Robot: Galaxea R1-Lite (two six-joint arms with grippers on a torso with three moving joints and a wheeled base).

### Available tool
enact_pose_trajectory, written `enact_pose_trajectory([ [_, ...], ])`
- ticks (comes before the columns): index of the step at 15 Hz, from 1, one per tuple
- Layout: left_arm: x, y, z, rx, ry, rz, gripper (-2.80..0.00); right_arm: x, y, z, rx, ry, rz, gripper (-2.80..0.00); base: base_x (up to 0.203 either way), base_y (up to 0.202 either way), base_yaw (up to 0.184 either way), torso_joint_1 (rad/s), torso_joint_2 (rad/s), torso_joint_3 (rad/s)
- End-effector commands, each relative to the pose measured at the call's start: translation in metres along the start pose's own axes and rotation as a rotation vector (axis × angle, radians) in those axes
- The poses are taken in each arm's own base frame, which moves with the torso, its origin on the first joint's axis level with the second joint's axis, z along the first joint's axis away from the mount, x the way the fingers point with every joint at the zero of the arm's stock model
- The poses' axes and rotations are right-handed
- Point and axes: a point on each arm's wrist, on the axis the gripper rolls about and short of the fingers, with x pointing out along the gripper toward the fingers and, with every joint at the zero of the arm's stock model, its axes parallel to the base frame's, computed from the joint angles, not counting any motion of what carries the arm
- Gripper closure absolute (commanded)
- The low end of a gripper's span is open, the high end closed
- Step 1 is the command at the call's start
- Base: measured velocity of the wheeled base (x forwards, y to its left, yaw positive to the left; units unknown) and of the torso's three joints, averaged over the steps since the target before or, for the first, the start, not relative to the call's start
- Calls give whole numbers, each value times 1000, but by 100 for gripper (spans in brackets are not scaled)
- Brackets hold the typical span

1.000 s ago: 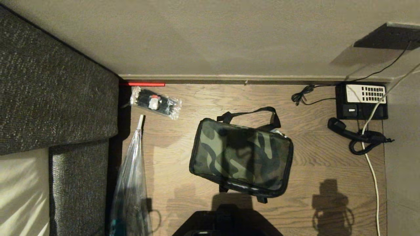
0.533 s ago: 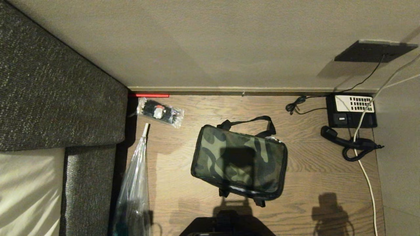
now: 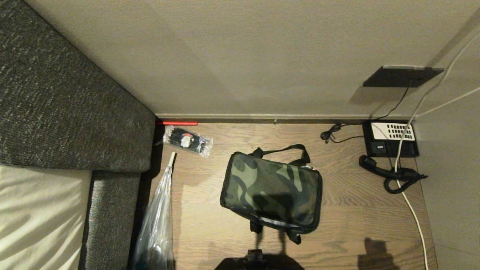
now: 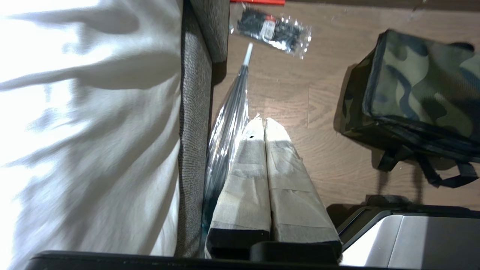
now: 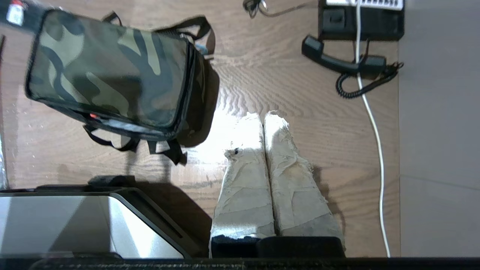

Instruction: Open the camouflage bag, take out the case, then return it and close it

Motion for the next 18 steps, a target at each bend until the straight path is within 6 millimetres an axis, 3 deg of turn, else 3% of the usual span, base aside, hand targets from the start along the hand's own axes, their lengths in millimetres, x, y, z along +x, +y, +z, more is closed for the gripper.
enact_pose_trajectory([
  [1, 0, 0, 0, -1, 0, -1, 0, 0, 0, 0, -13, 6, 2, 0, 0, 0, 0, 2, 2, 203],
  [18, 0, 0, 0, -5, 0, 1, 0, 0, 0, 0, -49, 5, 5, 0, 0, 0, 0, 3, 1, 201],
])
